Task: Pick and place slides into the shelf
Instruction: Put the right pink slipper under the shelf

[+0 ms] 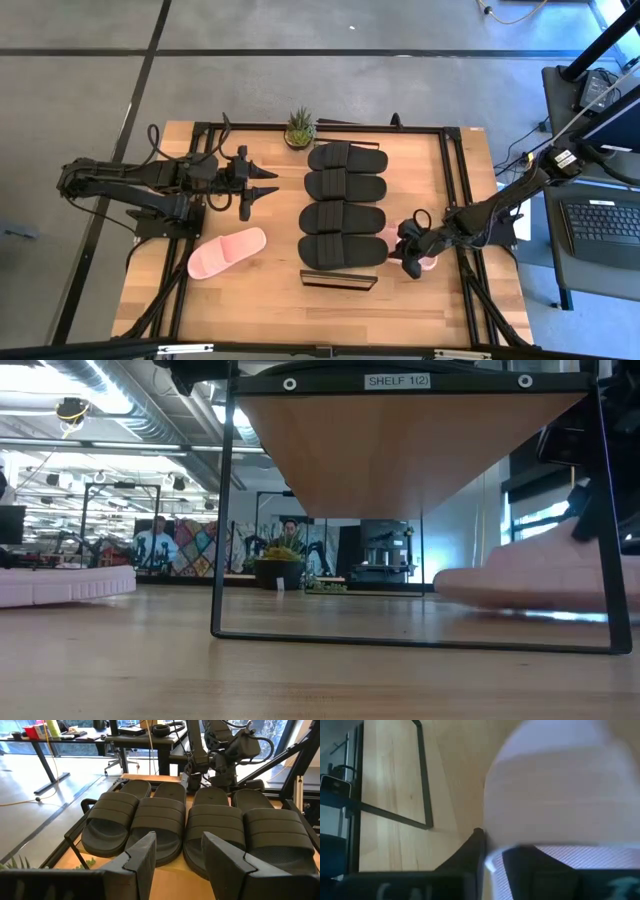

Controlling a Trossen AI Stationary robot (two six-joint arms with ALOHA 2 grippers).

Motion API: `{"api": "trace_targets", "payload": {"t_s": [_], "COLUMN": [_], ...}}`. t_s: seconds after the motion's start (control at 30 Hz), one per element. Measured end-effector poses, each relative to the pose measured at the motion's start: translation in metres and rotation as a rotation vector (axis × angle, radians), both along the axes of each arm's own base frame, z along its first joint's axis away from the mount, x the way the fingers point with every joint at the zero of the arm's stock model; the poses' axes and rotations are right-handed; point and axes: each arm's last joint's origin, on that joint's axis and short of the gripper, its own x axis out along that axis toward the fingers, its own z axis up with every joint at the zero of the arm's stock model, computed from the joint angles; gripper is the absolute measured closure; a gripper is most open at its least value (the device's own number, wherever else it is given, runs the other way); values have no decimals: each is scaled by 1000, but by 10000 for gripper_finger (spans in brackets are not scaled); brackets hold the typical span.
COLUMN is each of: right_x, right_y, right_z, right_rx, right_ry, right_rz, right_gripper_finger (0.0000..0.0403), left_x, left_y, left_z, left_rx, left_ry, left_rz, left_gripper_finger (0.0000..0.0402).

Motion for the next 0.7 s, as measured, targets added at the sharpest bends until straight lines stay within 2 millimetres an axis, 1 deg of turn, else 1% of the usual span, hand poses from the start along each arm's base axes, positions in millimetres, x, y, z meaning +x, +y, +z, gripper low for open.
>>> {"api": "trace_targets", "payload": {"t_s": [0.13,0.5,0.7], "right_x": [0,0,-2], "right_y": [0,0,4], "right_z": [0,0,0], "right_rx": [-1,8,167], "right_ry": [-1,1,78], "right_rz": [2,-4,44], "right_gripper_finger": [321,317,316], "left_x": [0,0,0], "left_y": [0,0,0], "left_z": [0,0,0], "left_rx": [0,2,2], "left_ry": [0,1,1], "left_rz": [0,0,0], "left_gripper_finger": [253,253,253]}}
